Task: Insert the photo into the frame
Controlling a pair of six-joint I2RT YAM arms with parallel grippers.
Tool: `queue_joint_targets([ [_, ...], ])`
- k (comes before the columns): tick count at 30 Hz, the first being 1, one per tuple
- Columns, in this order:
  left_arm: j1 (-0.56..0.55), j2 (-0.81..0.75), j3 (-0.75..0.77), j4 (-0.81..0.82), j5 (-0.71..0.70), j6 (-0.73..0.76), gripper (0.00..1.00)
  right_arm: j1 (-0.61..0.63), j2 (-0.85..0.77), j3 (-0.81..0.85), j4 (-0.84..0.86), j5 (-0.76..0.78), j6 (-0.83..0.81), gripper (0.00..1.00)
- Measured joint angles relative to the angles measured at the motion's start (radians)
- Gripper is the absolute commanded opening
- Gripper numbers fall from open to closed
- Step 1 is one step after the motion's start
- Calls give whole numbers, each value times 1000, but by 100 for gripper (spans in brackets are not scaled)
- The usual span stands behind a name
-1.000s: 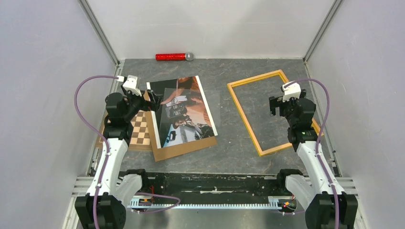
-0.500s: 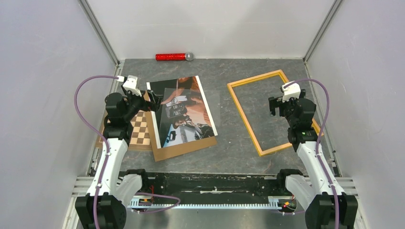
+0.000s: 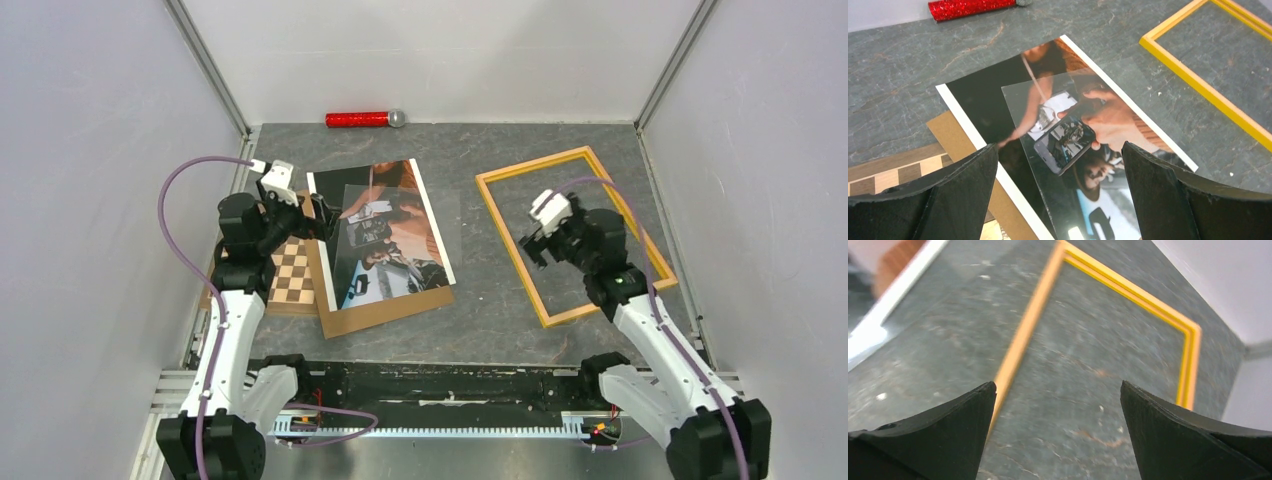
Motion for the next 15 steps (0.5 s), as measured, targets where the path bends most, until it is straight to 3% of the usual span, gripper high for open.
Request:
queue_joint_targets([
  [11, 0, -1, 6, -138, 18, 70, 100, 431, 27, -58, -25, 72, -176, 98],
  [15, 0, 5, 9, -163, 19, 74, 99, 516, 34, -73, -23, 83, -185, 98],
])
